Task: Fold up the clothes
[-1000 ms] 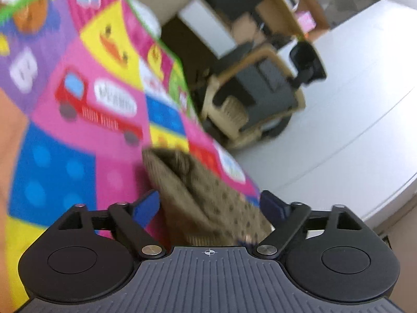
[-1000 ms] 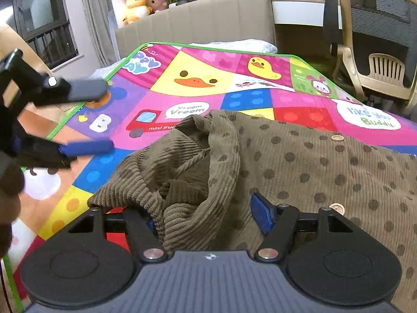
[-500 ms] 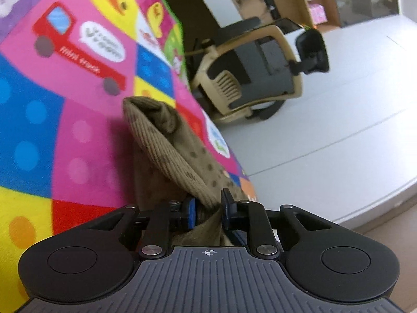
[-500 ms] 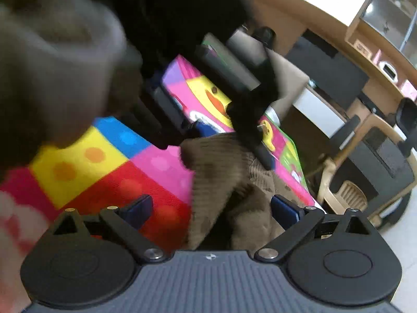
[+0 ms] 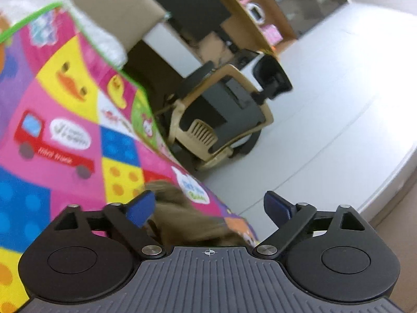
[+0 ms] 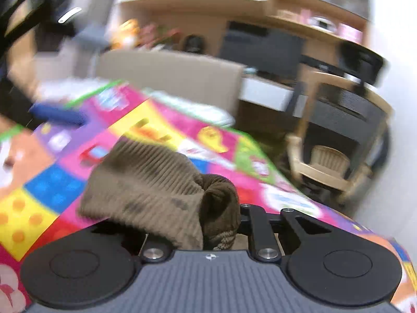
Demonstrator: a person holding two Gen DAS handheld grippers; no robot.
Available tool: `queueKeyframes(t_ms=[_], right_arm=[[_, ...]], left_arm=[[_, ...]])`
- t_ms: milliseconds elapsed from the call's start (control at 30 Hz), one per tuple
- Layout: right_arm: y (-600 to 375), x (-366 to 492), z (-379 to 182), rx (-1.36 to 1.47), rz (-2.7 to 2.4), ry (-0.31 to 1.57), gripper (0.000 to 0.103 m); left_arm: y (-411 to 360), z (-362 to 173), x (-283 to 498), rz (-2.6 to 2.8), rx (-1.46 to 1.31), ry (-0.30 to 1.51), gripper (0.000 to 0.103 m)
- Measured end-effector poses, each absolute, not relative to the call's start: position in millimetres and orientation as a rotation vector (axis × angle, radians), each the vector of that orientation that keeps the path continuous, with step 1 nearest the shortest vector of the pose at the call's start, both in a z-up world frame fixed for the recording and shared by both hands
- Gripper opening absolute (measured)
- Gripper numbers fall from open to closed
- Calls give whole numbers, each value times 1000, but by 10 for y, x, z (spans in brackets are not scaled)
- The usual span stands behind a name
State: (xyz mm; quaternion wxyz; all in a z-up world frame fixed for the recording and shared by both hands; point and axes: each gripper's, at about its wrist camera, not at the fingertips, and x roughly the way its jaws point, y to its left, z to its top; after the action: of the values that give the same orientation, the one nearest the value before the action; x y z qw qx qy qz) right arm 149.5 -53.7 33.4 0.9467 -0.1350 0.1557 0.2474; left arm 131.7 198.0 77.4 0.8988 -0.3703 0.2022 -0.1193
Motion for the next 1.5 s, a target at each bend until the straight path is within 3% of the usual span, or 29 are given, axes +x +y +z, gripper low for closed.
queueKeyframes(t_ms=[133,367,667,767,833,900,1067,1133,1233,1400,1500], right_arm=[[-1294,1671,381,-124,393,356,17],[-2266,1846,-94,16,297,597,21],[-2440,1883,-192,8,330,621,26],[-2519,1890,-156,27,338,614,45],[-2697,1902,69,114,333,557,75],[-2918,1843,300,170,307,470,84],[-3044,1944,676,211,315,352,82],[-2885,2114,685,200,369,374,67],[-2593,2574,495,219,414,496,60],[-2262,3211,-118,157,322,735,63],[-2326,3043,-115,139,314,706,65]], left_arm=[[1602,708,1555,-257,-694,517,95],[973,344,1985,-295,-584,694,96],[399,-96,2269,-385,-518,852,97],[301,-170,2254,-351,-438,871,97],[292,-182,2215,-336,-381,861,99],[315,-167,2188,-327,-344,847,99],[351,-184,2179,-336,-350,837,102],[320,-198,2181,-339,-339,824,102],[317,-208,2165,-349,-325,812,102],[360,-198,2081,-343,-270,802,102],[395,-187,2004,-332,-225,797,101]])
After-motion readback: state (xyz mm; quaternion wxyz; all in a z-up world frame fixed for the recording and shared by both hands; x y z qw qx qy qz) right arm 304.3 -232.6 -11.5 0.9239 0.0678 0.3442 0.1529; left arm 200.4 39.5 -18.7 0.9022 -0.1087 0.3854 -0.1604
